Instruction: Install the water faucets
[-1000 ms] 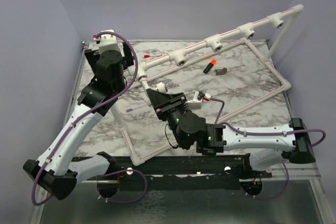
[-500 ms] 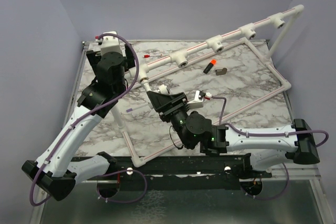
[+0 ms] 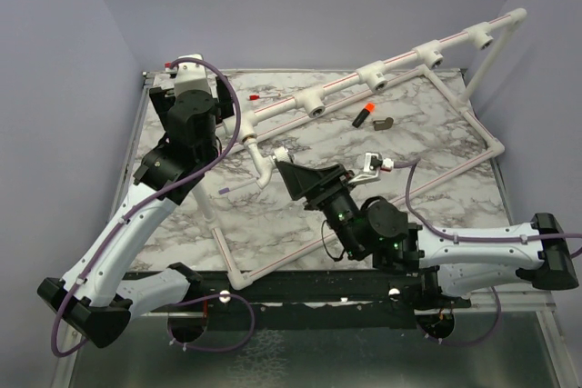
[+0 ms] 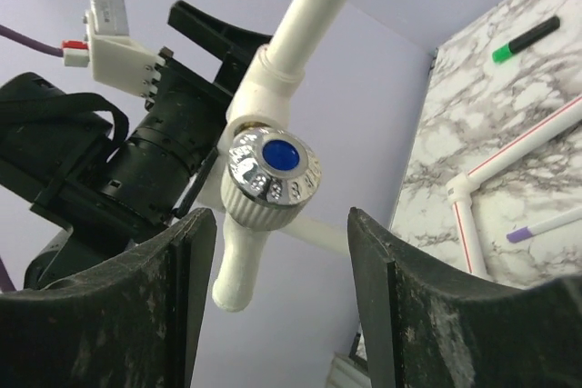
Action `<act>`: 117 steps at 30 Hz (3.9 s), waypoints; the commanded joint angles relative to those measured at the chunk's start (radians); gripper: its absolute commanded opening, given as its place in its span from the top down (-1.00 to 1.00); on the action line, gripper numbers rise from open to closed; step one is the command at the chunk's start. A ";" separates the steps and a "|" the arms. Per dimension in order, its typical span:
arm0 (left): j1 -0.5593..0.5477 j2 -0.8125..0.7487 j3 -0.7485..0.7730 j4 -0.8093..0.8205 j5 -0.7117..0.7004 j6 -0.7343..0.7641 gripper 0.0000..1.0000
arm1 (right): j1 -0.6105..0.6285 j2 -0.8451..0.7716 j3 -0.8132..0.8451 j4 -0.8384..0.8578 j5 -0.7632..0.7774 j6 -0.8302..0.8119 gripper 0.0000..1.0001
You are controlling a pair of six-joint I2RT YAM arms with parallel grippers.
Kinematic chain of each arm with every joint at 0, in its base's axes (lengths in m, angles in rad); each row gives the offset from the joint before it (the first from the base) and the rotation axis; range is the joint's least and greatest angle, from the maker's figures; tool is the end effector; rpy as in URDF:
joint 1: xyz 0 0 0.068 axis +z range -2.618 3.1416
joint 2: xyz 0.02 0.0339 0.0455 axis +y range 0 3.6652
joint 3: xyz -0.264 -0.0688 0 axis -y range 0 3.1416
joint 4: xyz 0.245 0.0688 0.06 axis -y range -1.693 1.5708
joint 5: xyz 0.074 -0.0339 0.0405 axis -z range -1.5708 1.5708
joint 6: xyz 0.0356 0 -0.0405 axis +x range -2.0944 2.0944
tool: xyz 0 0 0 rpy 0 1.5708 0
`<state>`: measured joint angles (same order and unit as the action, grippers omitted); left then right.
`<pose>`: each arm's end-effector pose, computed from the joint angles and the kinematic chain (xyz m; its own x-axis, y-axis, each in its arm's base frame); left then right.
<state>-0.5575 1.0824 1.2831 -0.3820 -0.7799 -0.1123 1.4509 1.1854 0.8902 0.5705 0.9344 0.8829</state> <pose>0.2016 -0.0962 0.4364 -0.1284 -0.0138 -0.9916 -0.2266 0.9739 0.0158 0.0600 0.2589 0.3701 -0.3637 0.8199 -0.4421 -0.3410 0.3245 0.8823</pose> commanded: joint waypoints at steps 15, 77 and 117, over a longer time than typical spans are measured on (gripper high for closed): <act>-0.016 0.009 -0.005 -0.064 0.023 0.025 -0.98 | -0.006 -0.138 0.067 -0.045 -0.351 -1.121 -0.38; -0.018 -0.011 -0.039 -0.043 0.007 0.041 -0.98 | 0.014 0.217 0.094 0.109 -0.358 -2.345 0.99; -0.057 -0.024 -0.045 -0.031 -0.020 0.049 -0.98 | 0.009 0.281 0.247 0.198 0.155 -0.293 0.99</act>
<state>-0.5781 1.0714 1.2602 -0.3378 -0.8257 -0.0837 1.5024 1.4921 1.0710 0.9424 1.0100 0.1982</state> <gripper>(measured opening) 0.988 0.308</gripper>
